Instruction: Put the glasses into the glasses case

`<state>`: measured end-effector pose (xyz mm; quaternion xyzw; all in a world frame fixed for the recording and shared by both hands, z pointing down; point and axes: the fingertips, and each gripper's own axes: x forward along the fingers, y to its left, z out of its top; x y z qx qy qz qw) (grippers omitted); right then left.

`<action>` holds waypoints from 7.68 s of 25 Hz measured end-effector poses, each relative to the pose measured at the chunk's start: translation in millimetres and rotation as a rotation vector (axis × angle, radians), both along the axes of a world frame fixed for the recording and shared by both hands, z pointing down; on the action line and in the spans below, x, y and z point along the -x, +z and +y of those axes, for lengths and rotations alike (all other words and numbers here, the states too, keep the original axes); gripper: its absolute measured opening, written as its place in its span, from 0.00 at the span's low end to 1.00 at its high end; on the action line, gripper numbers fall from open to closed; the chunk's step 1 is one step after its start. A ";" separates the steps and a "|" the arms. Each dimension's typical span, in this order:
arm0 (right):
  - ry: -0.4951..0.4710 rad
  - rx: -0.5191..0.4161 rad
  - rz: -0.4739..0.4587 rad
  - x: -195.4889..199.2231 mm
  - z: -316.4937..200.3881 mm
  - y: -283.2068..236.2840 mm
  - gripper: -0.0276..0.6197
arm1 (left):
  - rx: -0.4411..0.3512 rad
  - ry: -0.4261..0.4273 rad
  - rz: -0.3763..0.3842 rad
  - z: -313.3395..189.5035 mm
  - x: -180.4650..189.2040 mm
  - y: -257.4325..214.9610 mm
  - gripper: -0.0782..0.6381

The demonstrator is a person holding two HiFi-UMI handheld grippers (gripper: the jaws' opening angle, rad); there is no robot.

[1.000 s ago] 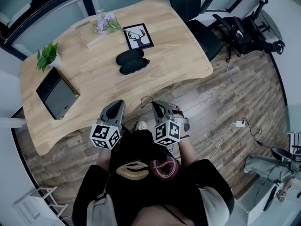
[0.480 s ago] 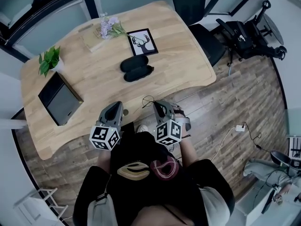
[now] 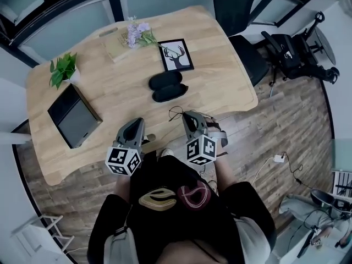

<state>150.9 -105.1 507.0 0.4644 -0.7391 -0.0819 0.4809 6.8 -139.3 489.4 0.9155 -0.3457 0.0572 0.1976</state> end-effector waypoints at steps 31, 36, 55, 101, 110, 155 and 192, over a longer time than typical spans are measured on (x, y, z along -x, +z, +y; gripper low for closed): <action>-0.212 -0.039 0.161 6.1 -110.2 -5.4 0.06 | -0.007 -0.120 -0.033 -19.1 44.6 9.6 0.13; -0.261 -0.031 0.194 6.9 -120.5 0.8 0.06 | -0.001 -0.152 -0.038 -20.7 52.2 10.1 0.13; -0.378 0.033 0.245 18.3 -150.2 35.3 0.06 | 0.015 -0.253 -0.061 -25.4 80.0 16.3 0.13; -0.504 0.177 0.415 19.0 -187.6 112.3 0.06 | 0.025 -0.319 -0.068 -44.9 95.5 17.8 0.13; -0.498 0.188 0.437 17.8 -192.0 121.0 0.06 | 0.034 -0.340 -0.080 -45.2 106.5 20.8 0.13; -0.444 0.247 0.470 11.4 -210.5 149.3 0.08 | 0.052 -0.332 -0.107 -50.4 106.5 32.6 0.13; 0.001 -0.013 -0.148 -1.3 -159.1 33.9 0.41 | -0.006 -0.312 -0.051 -43.9 92.2 18.2 0.13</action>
